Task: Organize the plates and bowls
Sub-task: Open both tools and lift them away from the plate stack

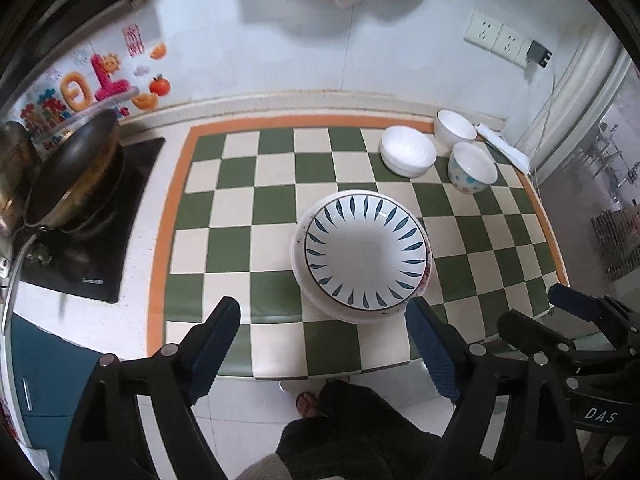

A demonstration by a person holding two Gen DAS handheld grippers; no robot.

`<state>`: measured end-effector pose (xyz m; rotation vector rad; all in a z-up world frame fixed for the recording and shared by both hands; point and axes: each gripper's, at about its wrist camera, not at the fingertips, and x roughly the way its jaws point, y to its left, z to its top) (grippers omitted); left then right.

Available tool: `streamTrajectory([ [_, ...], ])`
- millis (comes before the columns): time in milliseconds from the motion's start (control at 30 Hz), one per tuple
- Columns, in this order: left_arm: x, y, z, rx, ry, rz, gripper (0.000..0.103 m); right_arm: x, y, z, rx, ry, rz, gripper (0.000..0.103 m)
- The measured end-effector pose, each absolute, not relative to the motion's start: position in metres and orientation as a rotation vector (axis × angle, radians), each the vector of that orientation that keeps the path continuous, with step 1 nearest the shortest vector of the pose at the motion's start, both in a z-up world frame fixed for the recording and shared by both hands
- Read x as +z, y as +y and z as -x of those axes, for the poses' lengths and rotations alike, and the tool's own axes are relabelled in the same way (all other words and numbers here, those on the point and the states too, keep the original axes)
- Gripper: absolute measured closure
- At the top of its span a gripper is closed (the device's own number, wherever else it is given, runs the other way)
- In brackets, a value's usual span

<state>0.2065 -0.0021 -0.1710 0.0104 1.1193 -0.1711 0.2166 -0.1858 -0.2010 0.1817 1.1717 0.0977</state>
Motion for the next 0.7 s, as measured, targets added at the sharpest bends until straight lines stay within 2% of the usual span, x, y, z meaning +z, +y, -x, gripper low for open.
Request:
streamTrajectory([
  [67, -0.163, 0.0, -0.197, -0.174, 1.099, -0.011, 0.008, -0.191, -0.185, -0.205, 0.087, 1.148, -0.176, 0.009],
  [400, -0.131, 0.006, -0.156, -0.18, 1.019, -0.002, 0.007, -0.139, -0.176, -0.153, 0.064, 1.022, -0.167, 0.006],
  [700, -0.131, 0.001, -0.151, -0.2, 1.023, 0.003, 0.005, -0.138, -0.192, -0.147, 0.064, 1.014, -0.234, 0.005],
])
